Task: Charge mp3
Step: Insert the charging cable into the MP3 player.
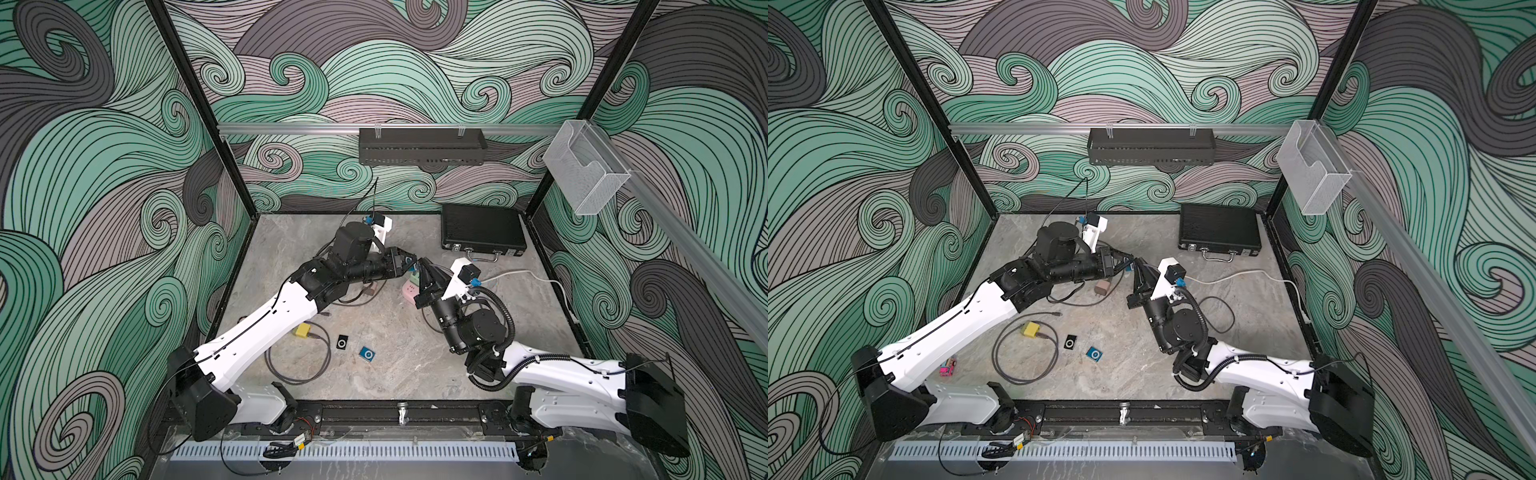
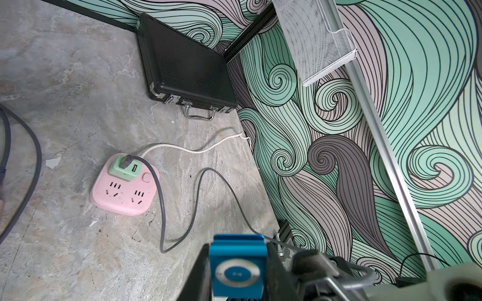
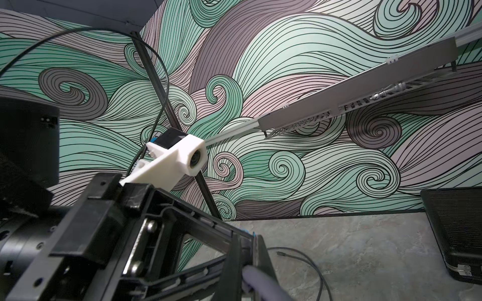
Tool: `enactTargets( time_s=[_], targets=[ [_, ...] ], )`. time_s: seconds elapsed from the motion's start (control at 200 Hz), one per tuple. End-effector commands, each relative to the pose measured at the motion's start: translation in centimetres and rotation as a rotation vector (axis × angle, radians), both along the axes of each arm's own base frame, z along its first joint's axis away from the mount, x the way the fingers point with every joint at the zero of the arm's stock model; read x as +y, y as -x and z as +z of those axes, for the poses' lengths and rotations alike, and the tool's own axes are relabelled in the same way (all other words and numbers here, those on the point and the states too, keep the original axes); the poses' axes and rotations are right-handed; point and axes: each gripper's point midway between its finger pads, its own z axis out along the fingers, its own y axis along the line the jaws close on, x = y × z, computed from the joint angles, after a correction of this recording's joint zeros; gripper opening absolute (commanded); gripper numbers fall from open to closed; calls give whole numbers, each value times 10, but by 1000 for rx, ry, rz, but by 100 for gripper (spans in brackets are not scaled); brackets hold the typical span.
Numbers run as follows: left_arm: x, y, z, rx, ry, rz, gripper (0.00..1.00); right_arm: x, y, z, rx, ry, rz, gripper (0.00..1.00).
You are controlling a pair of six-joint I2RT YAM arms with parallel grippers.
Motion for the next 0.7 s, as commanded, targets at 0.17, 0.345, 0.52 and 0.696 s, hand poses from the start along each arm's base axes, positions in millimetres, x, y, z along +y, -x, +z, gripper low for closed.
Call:
enactTargets(
  time_s=[0.17,0.345,0.52,0.696],
  targets=[
    [-9,10,83,-108,188,-27,18,1,-11,-56,99,219,-49,0],
    [-5,1,63,-66,132,29,17,6,-13,-48,94,216,5,9],
    [-5,1,45,-29,102,33,17,6,-10,-21,65,212,71,30],
    [2,-1,28,-14,53,61,17,-6,-3,2,37,173,128,44]
  ],
)
